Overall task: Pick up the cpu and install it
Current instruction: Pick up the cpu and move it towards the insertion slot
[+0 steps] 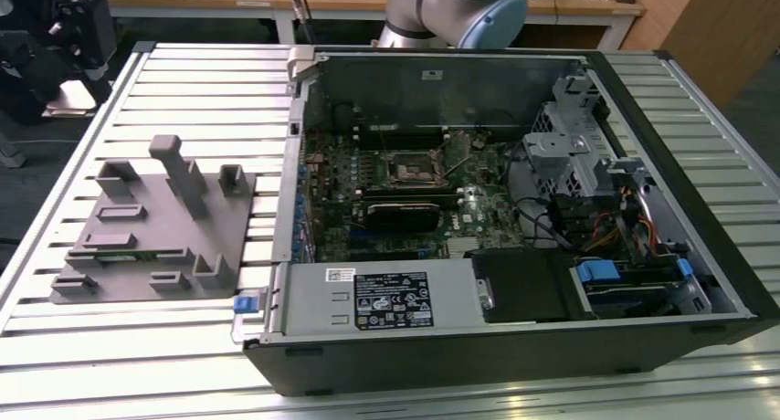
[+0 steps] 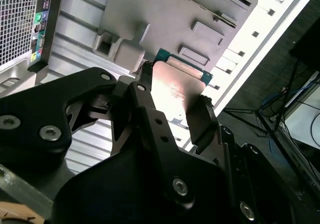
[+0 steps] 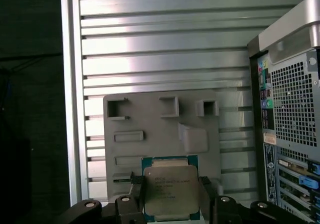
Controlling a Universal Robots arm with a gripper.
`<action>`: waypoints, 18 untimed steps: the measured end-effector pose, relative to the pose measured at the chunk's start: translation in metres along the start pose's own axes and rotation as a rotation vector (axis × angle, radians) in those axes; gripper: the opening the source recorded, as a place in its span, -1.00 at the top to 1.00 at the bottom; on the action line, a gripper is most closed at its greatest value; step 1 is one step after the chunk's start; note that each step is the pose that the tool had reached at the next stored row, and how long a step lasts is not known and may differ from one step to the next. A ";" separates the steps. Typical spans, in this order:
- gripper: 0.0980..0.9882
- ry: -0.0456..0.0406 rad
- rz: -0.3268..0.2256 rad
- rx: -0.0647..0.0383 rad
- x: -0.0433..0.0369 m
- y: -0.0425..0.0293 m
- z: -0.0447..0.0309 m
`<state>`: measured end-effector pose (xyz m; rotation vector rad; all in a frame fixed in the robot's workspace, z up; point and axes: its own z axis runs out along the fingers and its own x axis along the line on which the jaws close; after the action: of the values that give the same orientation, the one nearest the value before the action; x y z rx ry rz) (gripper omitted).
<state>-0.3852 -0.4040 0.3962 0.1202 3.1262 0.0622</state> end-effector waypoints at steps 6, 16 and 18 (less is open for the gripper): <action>0.04 0.0000 0.000 0.000 -0.0110 0.0008 0.0002; 0.04 0.0000 0.000 0.000 -0.0383 0.0029 0.0009; 0.04 -0.0001 0.000 0.000 -0.0436 0.0033 0.0011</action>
<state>-0.3415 -0.4039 0.3957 0.1203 3.1262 0.0623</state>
